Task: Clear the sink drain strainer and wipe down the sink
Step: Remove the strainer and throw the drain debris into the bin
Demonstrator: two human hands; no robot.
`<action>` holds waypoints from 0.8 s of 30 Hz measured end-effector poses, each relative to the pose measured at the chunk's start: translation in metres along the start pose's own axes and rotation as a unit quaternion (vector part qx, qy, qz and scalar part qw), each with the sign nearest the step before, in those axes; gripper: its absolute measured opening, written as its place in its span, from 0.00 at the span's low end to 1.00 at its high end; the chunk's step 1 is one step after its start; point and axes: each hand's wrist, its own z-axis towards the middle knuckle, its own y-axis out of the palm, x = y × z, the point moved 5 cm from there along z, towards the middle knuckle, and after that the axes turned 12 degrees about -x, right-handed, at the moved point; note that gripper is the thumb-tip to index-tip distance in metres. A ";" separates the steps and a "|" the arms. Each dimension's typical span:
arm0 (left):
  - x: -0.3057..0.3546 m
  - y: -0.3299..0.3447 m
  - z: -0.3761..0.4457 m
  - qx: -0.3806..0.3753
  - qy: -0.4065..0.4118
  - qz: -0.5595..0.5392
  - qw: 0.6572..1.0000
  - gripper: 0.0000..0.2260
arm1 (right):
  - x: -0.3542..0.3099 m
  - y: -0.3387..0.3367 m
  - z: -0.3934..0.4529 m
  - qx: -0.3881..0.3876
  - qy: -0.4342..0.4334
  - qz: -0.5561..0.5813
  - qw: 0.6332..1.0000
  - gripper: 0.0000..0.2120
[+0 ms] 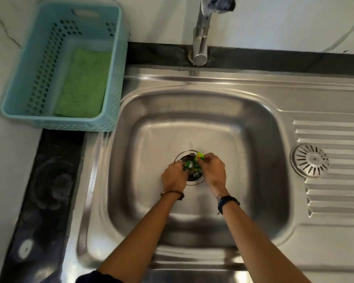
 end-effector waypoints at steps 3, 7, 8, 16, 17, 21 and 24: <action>-0.001 -0.013 -0.010 -0.004 -0.006 -0.090 0.996 0.11 | -0.005 -0.013 -0.016 0.045 -0.013 0.111 0.993 0.09; 0.005 -0.028 -0.028 0.009 0.005 -0.203 0.979 0.06 | -0.015 -0.031 -0.034 0.068 -0.020 0.207 0.976 0.05; 0.007 -0.032 -0.034 0.008 0.014 -0.233 0.972 0.05 | -0.019 -0.035 -0.038 0.070 -0.022 0.229 0.971 0.06; 0.005 -0.071 -0.125 0.071 0.077 -0.476 0.873 0.09 | -0.057 -0.058 -0.102 0.002 -0.063 0.394 0.917 0.08; 0.001 -0.076 -0.145 0.092 0.090 -0.507 0.852 0.09 | -0.063 -0.058 -0.115 -0.016 -0.072 0.411 0.909 0.08; -0.025 -0.077 -0.230 0.190 0.118 -0.585 0.779 0.06 | -0.081 -0.046 -0.174 -0.119 -0.117 0.414 0.895 0.06; -0.054 -0.056 -0.292 0.256 0.110 -0.628 0.727 0.06 | -0.082 -0.028 -0.226 -0.200 -0.162 0.365 0.895 0.07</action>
